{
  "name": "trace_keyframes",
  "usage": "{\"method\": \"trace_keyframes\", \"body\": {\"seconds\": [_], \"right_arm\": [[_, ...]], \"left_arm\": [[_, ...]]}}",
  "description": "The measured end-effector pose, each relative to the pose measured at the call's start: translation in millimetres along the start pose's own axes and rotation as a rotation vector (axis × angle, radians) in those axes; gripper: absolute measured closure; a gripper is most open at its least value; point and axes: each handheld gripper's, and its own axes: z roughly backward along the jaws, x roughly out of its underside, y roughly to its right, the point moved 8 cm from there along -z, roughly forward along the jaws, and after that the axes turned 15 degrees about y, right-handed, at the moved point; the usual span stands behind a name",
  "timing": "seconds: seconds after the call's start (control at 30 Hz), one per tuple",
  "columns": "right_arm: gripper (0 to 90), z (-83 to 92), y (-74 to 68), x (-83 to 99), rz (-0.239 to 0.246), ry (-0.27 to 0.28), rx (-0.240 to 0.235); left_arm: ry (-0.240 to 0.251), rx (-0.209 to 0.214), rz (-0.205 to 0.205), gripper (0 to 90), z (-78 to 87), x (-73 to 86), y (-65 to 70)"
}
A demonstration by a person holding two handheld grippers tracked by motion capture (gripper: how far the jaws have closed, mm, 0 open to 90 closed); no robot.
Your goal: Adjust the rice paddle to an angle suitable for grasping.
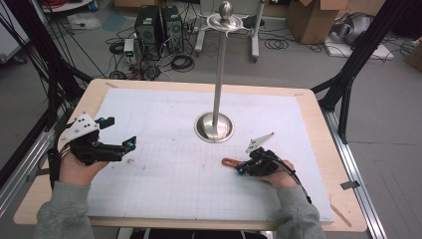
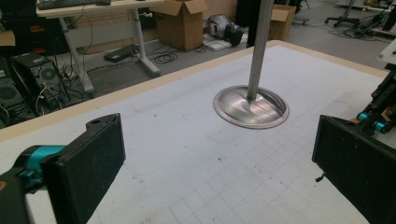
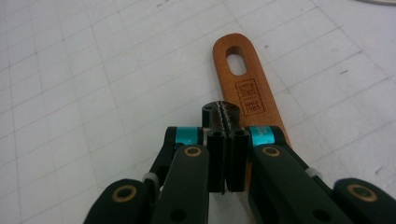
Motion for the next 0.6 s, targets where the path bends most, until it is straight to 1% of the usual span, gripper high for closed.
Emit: {"method": "trace_keyframes", "body": {"seconds": [0.17,0.3,0.33,0.37,0.4,0.5,0.53,0.6], "right_arm": [[89.4,-1.3,5.3,-1.8,-0.01,0.014,0.02],[89.4,-1.7,11.5,-3.4,-0.021,0.02,0.053],[89.4,-1.5,13.8,-3.9,-0.021,0.022,0.069],[89.4,-1.5,13.8,-3.9,-0.021,0.022,0.069],[89.4,-0.9,17.2,-4.5,-0.012,0.018,0.095],[89.4,-0.9,19.7,-5.3,-0.002,0.015,0.114],[89.4,-0.7,21.6,-5.7,0.0,0.016,0.128],[89.4,-0.5,24.3,-6.0,-0.006,0.02,0.141]], "left_arm": [[-0.008,-0.001,-0.004,3.0,2.4,1.6,1.6],[-0.011,-0.005,-0.003,3.0,4.0,2.7,1.5],[-0.013,-0.01,-0.004,3.0,6.1,3.0,0.6],[-0.013,-0.01,-0.004,3.0,6.1,3.0,0.6],[-0.012,-0.013,-0.002,3.0,7.7,2.9,-0.1],[-0.01,-0.021,-0.003,3.0,9.8,3.0,-1.1],[-0.011,-0.021,-0.001,3.0,10.2,3.2,-1.0],[-0.016,-0.023,-0.002,3.0,11.3,3.8,-1.0]]}}
